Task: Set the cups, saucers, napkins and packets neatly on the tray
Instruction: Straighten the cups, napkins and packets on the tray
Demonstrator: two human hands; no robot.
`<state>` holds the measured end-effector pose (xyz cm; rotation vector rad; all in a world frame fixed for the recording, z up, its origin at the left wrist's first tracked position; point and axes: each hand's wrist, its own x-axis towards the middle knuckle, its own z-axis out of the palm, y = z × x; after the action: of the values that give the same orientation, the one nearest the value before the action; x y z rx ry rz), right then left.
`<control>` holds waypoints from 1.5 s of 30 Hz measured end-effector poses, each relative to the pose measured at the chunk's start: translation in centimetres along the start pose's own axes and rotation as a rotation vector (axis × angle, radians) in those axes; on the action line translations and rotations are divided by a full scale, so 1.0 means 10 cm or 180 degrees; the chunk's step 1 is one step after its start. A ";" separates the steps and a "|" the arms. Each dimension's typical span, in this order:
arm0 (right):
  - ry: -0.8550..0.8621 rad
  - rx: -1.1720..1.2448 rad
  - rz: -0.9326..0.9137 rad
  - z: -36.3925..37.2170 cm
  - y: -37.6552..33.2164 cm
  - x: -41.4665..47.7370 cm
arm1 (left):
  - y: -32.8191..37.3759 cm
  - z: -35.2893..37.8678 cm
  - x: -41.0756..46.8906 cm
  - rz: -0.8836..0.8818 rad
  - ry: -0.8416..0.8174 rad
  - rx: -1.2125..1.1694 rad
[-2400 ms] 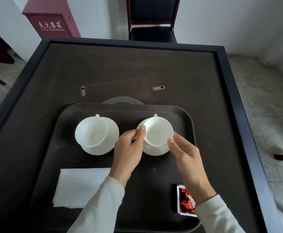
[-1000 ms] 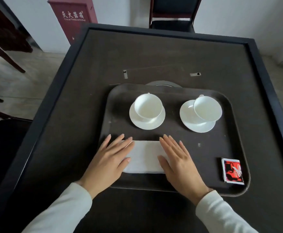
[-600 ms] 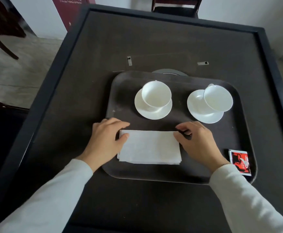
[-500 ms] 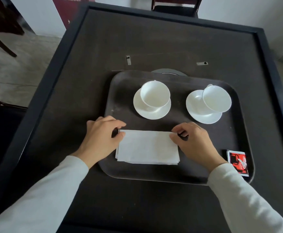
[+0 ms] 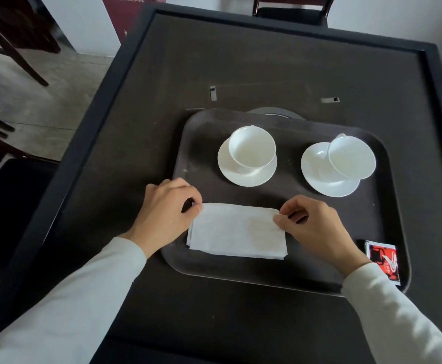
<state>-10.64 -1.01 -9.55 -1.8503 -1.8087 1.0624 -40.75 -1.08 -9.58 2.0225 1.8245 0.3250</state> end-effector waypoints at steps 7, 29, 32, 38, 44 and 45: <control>0.0069 0.0157 -0.0100 0.01 0.02 -0.05 | 0.00 -0.05 -0.07 0.0028 0.0046 -0.0239; 0.0118 0.0635 0.0097 0.08 0.02 0.01 | 0.04 -0.17 0.01 -0.0477 -0.0137 -0.0738; 0.0069 0.0655 0.0124 0.09 0.00 0.02 | 0.01 -0.21 0.06 -0.0473 -0.0230 -0.0710; 0.0065 0.0588 0.0228 0.07 -0.06 0.04 | -0.02 -0.20 0.09 -0.0478 -0.0450 -0.0727; 0.0036 0.0587 0.0379 0.06 -0.06 0.04 | -0.05 -0.16 0.10 -0.0543 -0.0545 -0.0704; 0.0056 0.0582 0.0392 0.06 -0.06 0.05 | -0.05 -0.15 0.10 -0.0550 -0.0556 -0.0706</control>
<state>-11.47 -0.62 -9.66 -1.8732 -1.5480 1.2073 -41.74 0.19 -8.51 1.6775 1.7559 0.2776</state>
